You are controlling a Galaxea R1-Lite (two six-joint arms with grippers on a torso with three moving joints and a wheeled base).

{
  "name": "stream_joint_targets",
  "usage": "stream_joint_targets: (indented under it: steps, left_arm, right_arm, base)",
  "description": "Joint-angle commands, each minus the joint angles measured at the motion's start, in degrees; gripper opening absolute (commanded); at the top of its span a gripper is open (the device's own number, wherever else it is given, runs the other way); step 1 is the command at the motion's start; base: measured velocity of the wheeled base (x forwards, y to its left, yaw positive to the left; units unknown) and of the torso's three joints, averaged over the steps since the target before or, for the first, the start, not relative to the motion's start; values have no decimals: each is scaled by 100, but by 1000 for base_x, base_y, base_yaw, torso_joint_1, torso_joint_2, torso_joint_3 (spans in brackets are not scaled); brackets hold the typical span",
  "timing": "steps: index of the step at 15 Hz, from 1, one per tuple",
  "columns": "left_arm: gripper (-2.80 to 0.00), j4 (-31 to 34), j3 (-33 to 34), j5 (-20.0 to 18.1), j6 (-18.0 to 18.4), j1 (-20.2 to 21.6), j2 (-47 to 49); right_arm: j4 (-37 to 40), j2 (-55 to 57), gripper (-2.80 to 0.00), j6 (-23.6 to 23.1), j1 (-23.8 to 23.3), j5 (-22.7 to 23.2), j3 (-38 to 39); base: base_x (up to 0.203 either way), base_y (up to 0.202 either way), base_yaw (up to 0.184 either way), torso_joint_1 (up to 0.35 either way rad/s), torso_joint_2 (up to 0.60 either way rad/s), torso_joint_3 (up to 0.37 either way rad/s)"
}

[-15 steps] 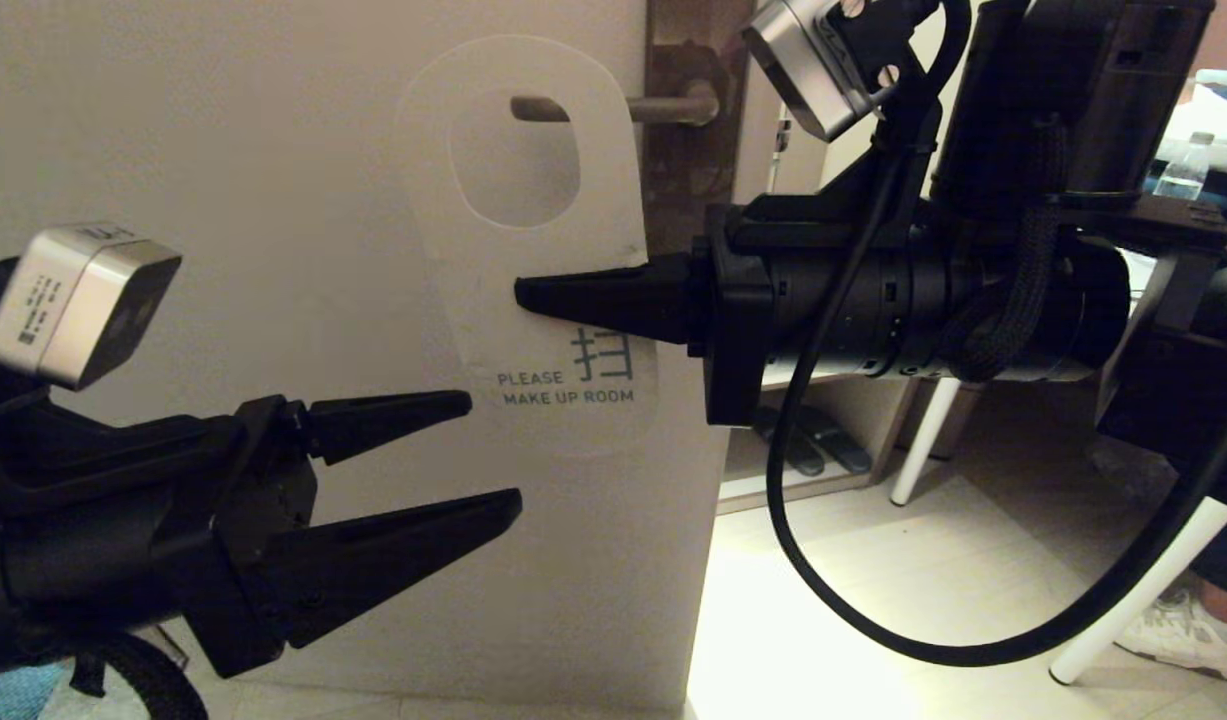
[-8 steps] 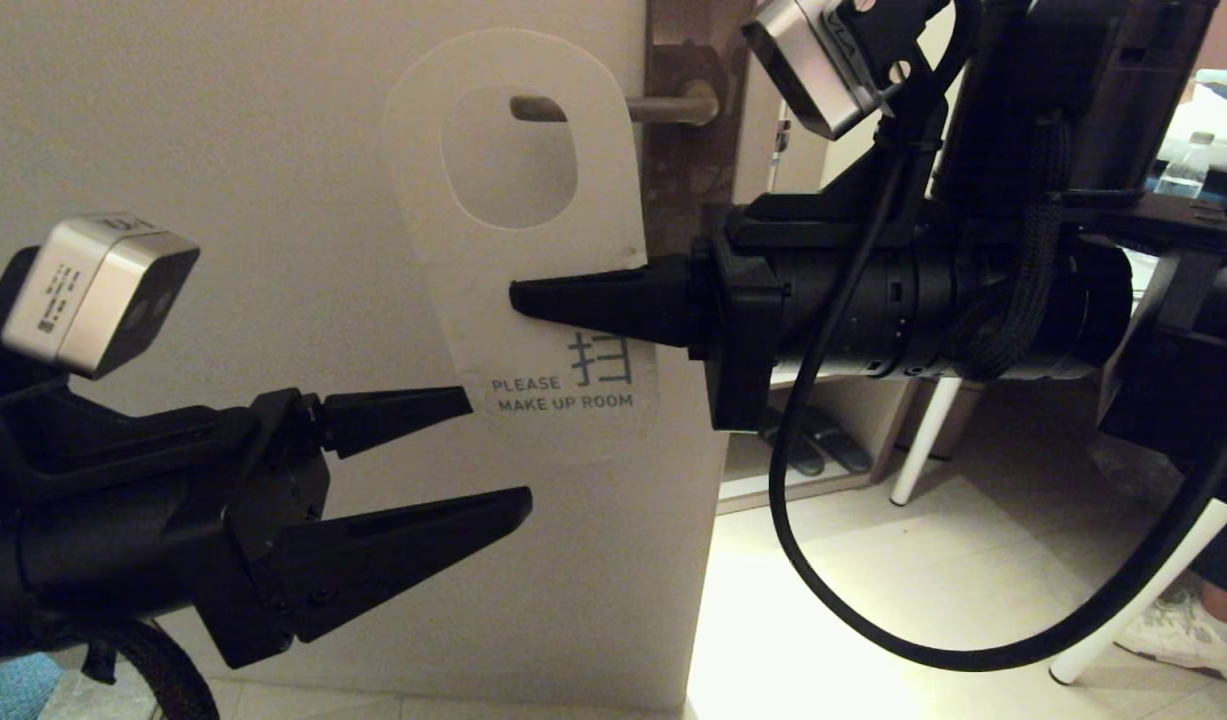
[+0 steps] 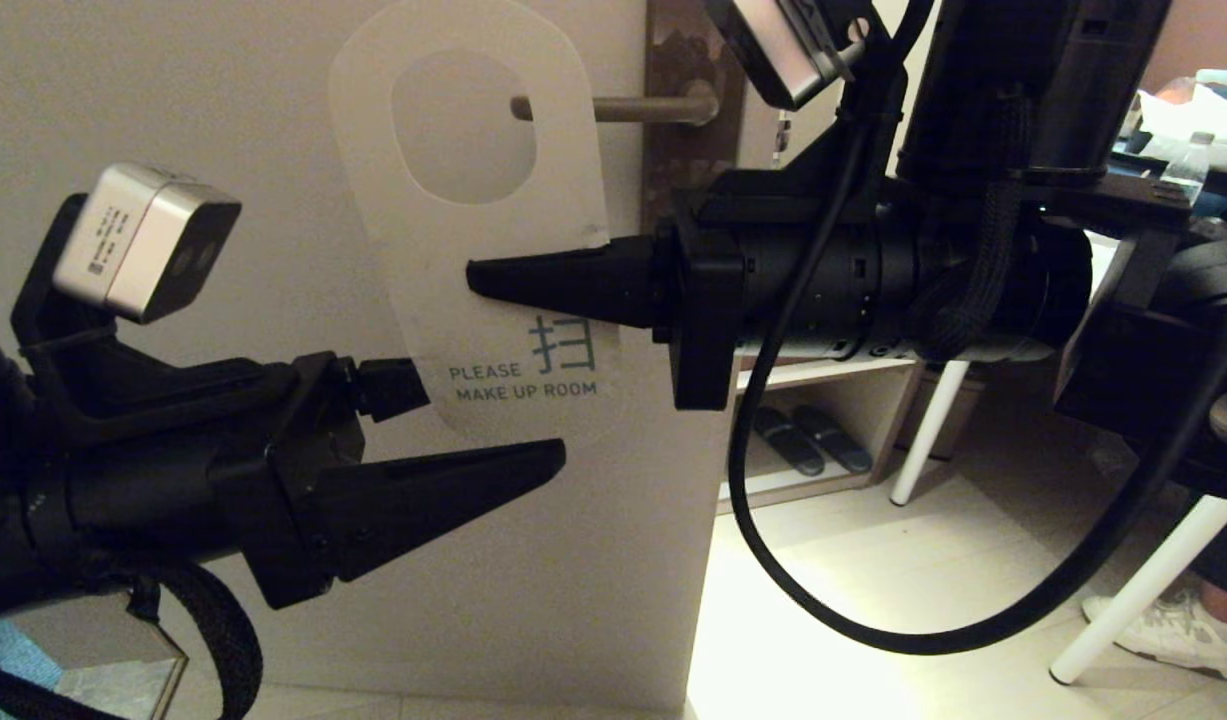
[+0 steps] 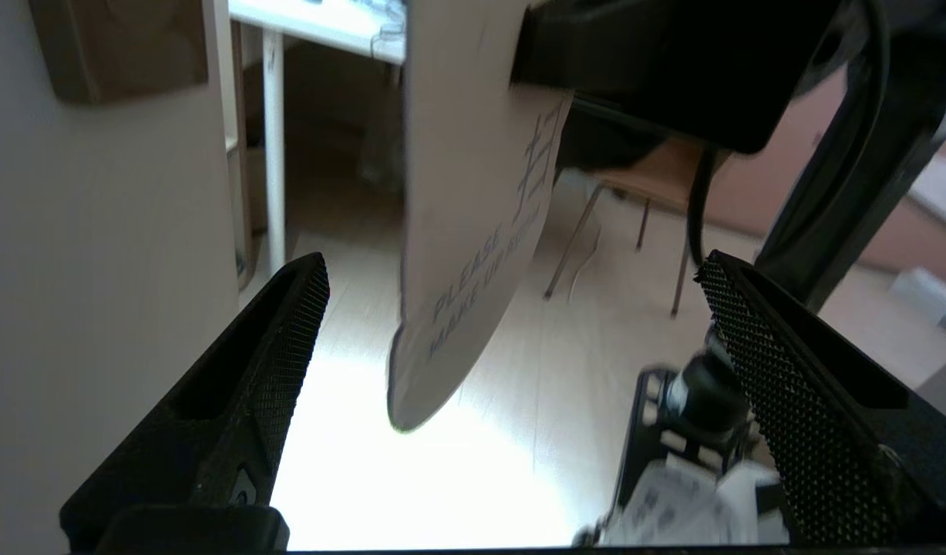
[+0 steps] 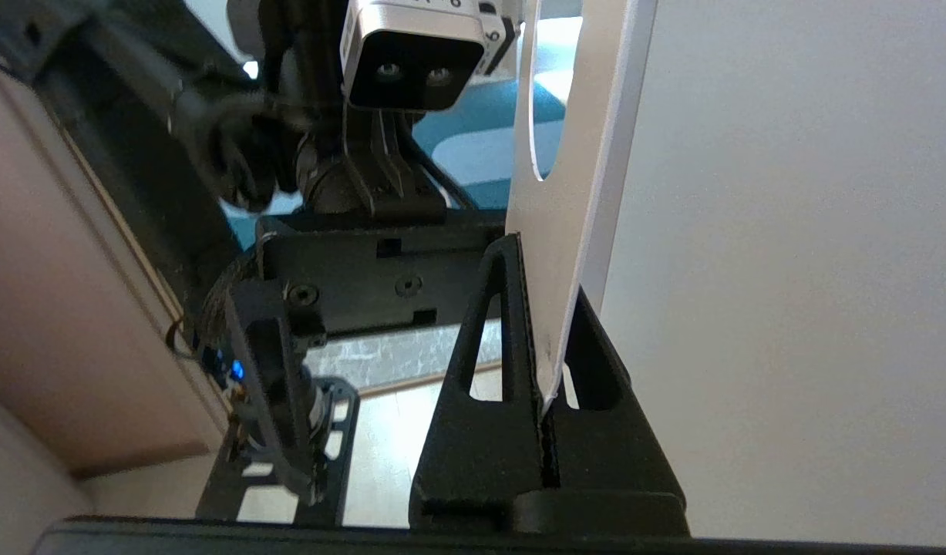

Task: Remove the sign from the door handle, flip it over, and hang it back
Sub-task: Hand it to the other hand

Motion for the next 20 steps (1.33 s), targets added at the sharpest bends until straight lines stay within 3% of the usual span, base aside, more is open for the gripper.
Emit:
stream_joint_targets:
  steps: [1, 4, 10, 18, 20]
  left_arm:
    - [0, -218, -18, -14, -198, 0, 121]
    - [0, -399, -7, -14, -493, -8, 121]
    - [0, -408, 19, -37, -583, -208, 96]
    - [0, -437, 75, -513, -682, -202, 112]
    - [0, -731, 160, -515, -833, -189, 189]
  right_arm:
    - [-18, 147, -280, 27, 9, 23, -139]
    - [-18, 147, -280, 28, 9, 31, -134]
    - [-12, 165, -280, 53, 70, 145, -143]
    - [-9, 209, -280, 53, 67, 295, -99]
    - [-9, 209, -280, 62, 70, 295, -99]
  base:
    - [0, 0, 0, 0, 0, 0]
    - [0, 0, 0, 0, 0, 0]
    - [0, 0, 0, 0, 0, 0]
    - [0, 0, 0, 0, 0, 0]
    - [0, 0, 0, 0, 0, 0]
